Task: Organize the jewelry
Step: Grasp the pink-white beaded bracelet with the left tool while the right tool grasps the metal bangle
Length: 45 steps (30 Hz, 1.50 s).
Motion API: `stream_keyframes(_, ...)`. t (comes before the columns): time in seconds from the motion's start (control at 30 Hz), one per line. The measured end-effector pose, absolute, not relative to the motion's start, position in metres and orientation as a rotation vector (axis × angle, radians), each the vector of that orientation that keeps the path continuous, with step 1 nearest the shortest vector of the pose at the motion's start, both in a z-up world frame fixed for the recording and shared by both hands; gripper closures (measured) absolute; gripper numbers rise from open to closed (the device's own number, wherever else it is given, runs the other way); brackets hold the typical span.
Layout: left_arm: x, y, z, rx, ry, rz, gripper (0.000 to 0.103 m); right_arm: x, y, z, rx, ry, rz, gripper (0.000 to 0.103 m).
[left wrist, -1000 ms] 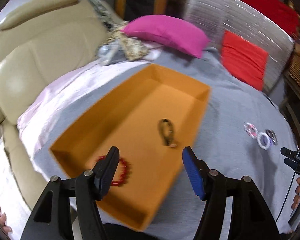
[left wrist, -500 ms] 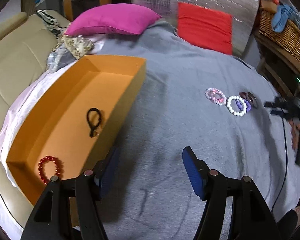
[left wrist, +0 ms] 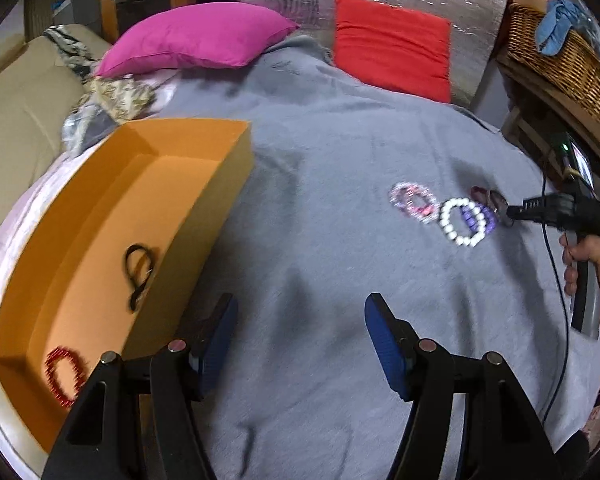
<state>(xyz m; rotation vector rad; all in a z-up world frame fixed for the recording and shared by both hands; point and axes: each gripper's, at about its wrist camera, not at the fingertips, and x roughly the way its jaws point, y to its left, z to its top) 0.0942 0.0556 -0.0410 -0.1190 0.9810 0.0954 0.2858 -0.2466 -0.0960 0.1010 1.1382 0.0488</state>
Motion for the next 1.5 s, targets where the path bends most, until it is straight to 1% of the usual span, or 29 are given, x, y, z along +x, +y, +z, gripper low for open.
stream_keyframes(0.13, 0.125, 0.04, -0.044, -0.151, 0.982, 0.035, 0.037, 0.248, -0.27, -0.08, 0.212, 1.077, 0.08, 0.101)
stream_keyframes(0.23, 0.148, 0.025, -0.051, -0.168, 0.999, -0.013, 0.037, 0.219, -0.28, -0.074, 0.246, 1.04, 0.113, 0.101)
stream_keyframes(0.43, 0.2, -0.002, -0.07, -0.17, 1.036, -0.033, 0.037, 0.166, -0.307, -0.072, 0.371, 0.952, 0.145, 0.101)
stream_keyframes(0.5, 0.21, -0.007, -0.074, -0.161, 1.046, -0.034, 0.038, 0.158, -0.313, -0.072, 0.397, 0.93, 0.156, 0.101)
stream_keyframes(0.6, 0.221, -0.015, -0.079, -0.144, 1.053, -0.022, 0.045, 0.157, -0.318, -0.078, 0.426, 0.905, 0.164, 0.101)
stream_keyframes(0.67, 0.229, -0.021, -0.085, -0.142, 1.077, -0.022, 0.059, 0.156, -0.321, -0.085, 0.455, 0.896, 0.17, 0.101)
stream_keyframes(0.73, 0.233, -0.025, -0.091, -0.131, 1.089, -0.015, 0.066, 0.159, -0.322, -0.09, 0.469, 0.901, 0.18, 0.101)
stream_keyframes(0.8, 0.237, -0.028, -0.095, -0.121, 1.092, -0.005, 0.067, 0.159, -0.323, -0.093, 0.473, 0.902, 0.192, 0.101)
stream_keyframes(0.9, 0.243, -0.033, -0.099, -0.103, 1.091, 0.0, 0.076, 0.16, -0.328, -0.096, 0.503, 0.908, 0.207, 0.101)
stream_keyframes(0.93, 0.243, -0.035, -0.099, -0.091, 1.088, 0.001, 0.081, 0.16, -0.328, -0.096, 0.5, 0.909, 0.207, 0.101)
stream_keyframes(1.0, 0.243, -0.035, -0.099, -0.087, 1.081, 0.007, 0.088, 0.159, -0.328, -0.097, 0.505, 0.907, 0.211, 0.101)
stream_keyframes(1.03, 0.244, -0.034, -0.099, -0.094, 1.079, 0.004, 0.095, 0.159, -0.328, -0.096, 0.503, 0.903, 0.211, 0.101)
stream_keyframes(1.23, 0.225, -0.025, -0.085, -0.105, 1.028, -0.034, 0.096, 0.155, -0.33, -0.092, 0.511, 0.891, 0.207, 0.101)
stream_keyframes(1.5, 0.153, -0.004, -0.066, -0.092, 0.976, -0.054, 0.096, 0.122, -0.317, -0.083, 0.515, 0.906, 0.212, 0.101)
